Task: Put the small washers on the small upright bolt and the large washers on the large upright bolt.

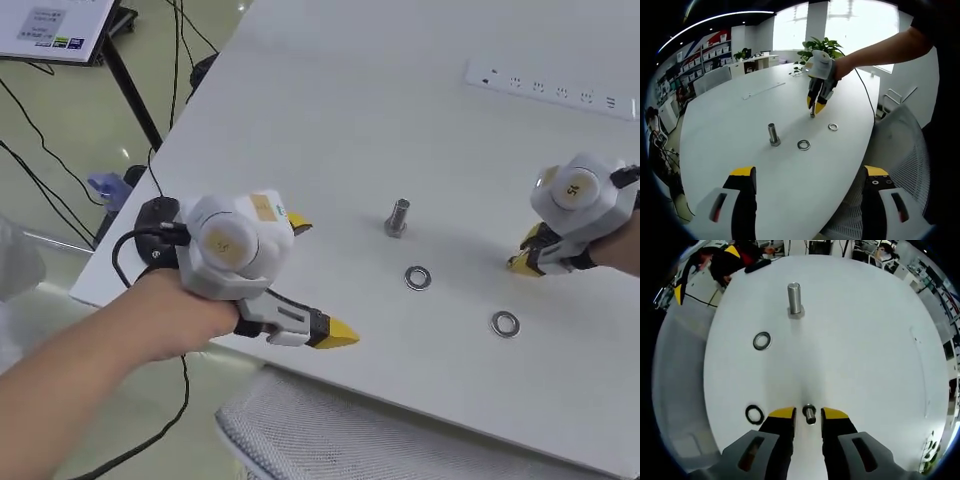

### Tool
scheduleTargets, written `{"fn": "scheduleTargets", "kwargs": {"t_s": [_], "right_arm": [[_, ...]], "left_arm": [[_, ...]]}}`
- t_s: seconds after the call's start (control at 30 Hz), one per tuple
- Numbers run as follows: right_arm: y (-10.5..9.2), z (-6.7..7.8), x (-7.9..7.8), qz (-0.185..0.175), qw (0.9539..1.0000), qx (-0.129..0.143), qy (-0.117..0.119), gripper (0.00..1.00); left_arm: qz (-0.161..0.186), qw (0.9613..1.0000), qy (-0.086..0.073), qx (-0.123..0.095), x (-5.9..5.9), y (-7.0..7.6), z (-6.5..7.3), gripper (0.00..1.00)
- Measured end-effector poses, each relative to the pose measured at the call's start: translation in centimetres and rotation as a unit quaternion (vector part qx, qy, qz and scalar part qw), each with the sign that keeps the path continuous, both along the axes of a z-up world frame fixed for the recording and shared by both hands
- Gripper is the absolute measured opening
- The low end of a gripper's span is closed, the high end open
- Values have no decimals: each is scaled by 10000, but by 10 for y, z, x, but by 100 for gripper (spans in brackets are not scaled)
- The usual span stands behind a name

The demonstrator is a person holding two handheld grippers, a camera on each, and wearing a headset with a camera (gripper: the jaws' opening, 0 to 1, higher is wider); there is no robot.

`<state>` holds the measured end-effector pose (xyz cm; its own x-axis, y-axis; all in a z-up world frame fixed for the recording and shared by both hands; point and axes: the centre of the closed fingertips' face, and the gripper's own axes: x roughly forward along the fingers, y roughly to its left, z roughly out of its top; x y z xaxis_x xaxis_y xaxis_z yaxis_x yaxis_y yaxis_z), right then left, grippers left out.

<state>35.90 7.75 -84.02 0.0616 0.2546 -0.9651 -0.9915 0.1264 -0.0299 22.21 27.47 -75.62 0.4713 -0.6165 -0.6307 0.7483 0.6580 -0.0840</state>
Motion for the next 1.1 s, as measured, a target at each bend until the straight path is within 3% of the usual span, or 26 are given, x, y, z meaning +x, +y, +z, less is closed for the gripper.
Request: {"fn": "scheduleTargets", "kwargs": {"t_s": [0.53, 0.73, 1.1], "right_arm": [[49, 38, -12, 414, 9983, 417, -63, 25], [62, 47, -23, 589, 9973, 433, 18, 25], [88, 38, -43, 873, 9949, 494, 119, 26]], "left_arm": [[71, 9999, -88, 5, -1, 0, 8, 86], [94, 9999, -122, 27, 0, 2, 11, 86], [123, 9998, -132, 27, -2, 3, 11, 86]]}}
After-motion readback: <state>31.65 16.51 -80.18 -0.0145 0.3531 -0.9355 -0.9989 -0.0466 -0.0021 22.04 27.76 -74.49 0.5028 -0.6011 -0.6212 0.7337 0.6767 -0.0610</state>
